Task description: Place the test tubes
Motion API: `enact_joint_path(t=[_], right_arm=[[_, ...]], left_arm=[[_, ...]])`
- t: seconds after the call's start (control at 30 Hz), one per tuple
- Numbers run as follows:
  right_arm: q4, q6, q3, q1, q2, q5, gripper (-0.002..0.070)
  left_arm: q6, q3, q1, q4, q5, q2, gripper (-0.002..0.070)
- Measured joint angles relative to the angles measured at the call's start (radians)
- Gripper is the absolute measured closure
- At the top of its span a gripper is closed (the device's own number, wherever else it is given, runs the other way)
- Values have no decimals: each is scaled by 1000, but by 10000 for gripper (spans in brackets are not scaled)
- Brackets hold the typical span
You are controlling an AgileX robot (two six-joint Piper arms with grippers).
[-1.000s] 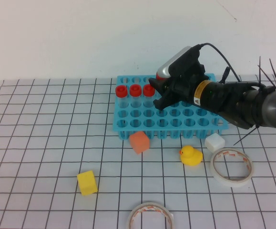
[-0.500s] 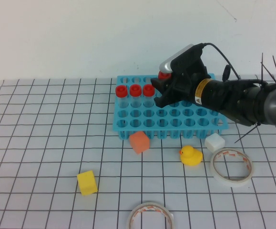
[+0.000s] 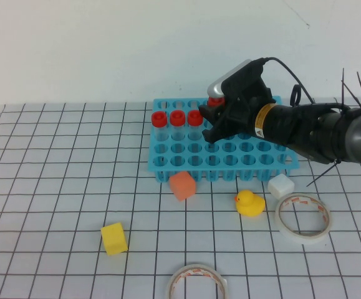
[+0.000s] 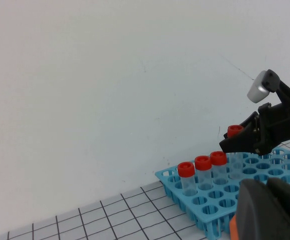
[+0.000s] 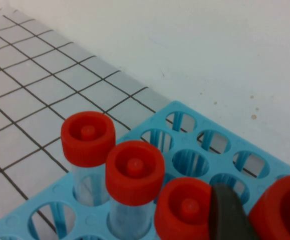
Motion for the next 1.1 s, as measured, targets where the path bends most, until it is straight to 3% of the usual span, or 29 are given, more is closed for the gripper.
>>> enact_joint_path(t=[0.73,1.1], right_arm=[[0,42,0,0,0,-3,410],[0,53,0,0,0,-2,296]], left_arm=[[-3,0,0,0,0,0,676],[-3,0,0,0,0,0,676]])
